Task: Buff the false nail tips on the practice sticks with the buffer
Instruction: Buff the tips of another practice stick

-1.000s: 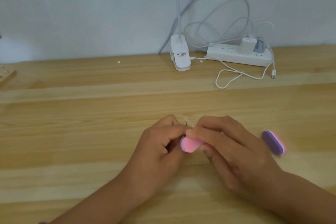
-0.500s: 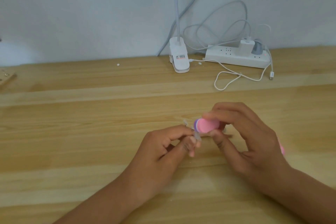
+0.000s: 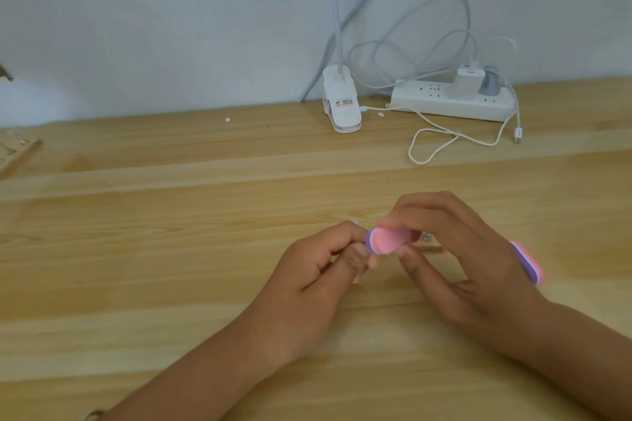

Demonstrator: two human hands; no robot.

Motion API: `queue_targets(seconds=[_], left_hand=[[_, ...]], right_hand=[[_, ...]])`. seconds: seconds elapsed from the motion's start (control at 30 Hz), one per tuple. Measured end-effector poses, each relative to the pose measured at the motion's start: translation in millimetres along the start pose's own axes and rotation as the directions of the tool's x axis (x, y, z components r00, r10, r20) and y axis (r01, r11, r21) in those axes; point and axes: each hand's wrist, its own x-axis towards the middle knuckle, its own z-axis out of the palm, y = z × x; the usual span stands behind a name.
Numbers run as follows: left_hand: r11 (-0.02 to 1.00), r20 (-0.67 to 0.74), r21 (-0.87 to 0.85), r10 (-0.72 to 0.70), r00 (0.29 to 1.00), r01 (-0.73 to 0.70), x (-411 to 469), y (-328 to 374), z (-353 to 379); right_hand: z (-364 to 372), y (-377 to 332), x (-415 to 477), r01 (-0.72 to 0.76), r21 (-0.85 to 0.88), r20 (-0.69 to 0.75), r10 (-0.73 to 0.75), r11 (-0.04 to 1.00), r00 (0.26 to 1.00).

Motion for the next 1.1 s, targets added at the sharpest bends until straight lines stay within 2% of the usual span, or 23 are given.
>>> queue_targets(seconds=[0.17, 0.3, 0.47, 0.57, 0.67, 0.73, 0.87, 1.0, 1.1], left_hand=[[1.0, 0.002, 0.0, 0.016, 1.0, -0.016, 0, -2, -1], [0.999, 0.004, -0.036, 0.007, 1.0, -0.007, -1, -6, 0], [0.999, 0.031, -0.031, 0.015, 0.999, -0.014, -1, -4, 1], [0.999, 0.069, -0.035, -0.031, 0.997, 0.034, -2, -2, 0], [1.0, 0.097, 0.01, -0.026, 0.995, 0.025, -3, 0, 0], [0.999, 0.079, -0.005, -0.04, 0.996, 0.04, -2, -1, 0], [0.997, 0.029, -0.044, -0.069, 0.997, 0.07, -1, -8, 1], [0.999, -0.01, 0.0, -0.049, 0.999, 0.049, 2, -10, 2], [0.995, -0.005, -0.028, -0.1, 0.995, 0.1, 3, -11, 1]], right_hand=[[4, -4, -3, 0.024, 0.034, 0.018, -0.025, 0.999, 1.0], [-1, 1, 1, -0.048, 0.009, -0.031, 0.049, 0.999, 0.998], [5, -3, -2, 0.024, 0.012, 0.009, -0.024, 1.0, 1.0], [3, 1, 1, -0.051, -0.02, -0.044, 0.05, 0.999, 0.998], [5, -1, -2, 0.011, -0.035, -0.055, -0.013, 0.999, 0.998], [6, 0, -3, 0.05, -0.088, -0.037, -0.054, 0.995, 0.998], [3, 5, -1, -0.031, -0.188, -0.126, 0.007, 0.982, 0.992], [8, -1, -4, 0.05, -0.177, -0.049, -0.059, 0.983, 0.997], [6, 5, -1, -0.064, -0.21, -0.091, 0.045, 0.976, 0.995]])
